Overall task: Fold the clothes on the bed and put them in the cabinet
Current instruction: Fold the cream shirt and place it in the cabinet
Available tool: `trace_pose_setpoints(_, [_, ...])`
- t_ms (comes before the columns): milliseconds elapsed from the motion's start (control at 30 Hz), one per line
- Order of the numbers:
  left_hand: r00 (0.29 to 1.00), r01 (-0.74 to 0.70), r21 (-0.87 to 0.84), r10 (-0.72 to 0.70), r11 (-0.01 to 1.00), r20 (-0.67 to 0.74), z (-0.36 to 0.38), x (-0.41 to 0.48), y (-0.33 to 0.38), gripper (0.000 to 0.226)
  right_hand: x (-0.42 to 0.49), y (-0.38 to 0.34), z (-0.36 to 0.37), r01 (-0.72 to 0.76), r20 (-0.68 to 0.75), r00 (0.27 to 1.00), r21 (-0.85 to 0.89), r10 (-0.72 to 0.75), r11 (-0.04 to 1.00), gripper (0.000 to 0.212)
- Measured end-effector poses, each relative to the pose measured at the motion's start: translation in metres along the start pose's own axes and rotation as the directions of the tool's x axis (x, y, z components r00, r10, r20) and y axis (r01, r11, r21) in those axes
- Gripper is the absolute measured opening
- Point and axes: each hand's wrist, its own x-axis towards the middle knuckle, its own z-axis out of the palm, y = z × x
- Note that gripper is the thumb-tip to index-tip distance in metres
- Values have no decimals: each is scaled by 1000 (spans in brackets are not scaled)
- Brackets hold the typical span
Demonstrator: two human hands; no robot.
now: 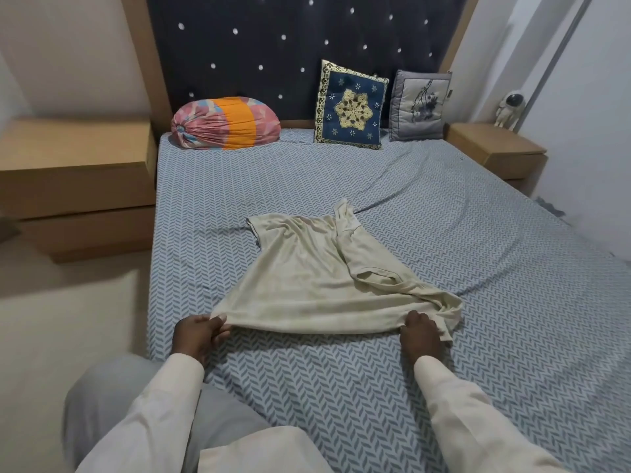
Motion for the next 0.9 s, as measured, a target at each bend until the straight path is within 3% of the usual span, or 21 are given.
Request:
trace_pose_setpoints(167, [1000,15,-80,-14,997,9,0,-1,5,18,18,14,-12,64,32,997,68,-67,996,33])
trace_pose_setpoints(267, [1000,13,-119,-11,993,23,-1,0,7,11,24,21,-30,109,239,961,145,-142,983,31])
trace_pose_setpoints(333, [991,23,-135,-5,991,132,1,-2,8,2,26,26,-37,177,326,920,145,-216,973,31])
trace_pose_setpoints(400, [969,26,-124,6,992,249,5,-5,8,13,25,35,-41,241,218,933,212,-286,947,26])
trace_pose_setpoints(467, [960,-12,-65,30,998,279,8,-8,7,22,25,41,-44,235,104,956,279,-273,931,30])
trace_pose_setpoints(633, [983,-152,76,143,985,112,5,-3,16,9,30,34,-65,233,58,964,289,-260,928,28])
trace_pose_setpoints(800, [963,-229,-138,245,964,115,2,-7,78,22,38,4,-115,385,1,913,334,-409,860,11])
trace_pose_setpoints(900, [944,-307,-243,328,920,48,-8,-21,123,19,45,-17,-141,429,102,852,427,-513,796,13])
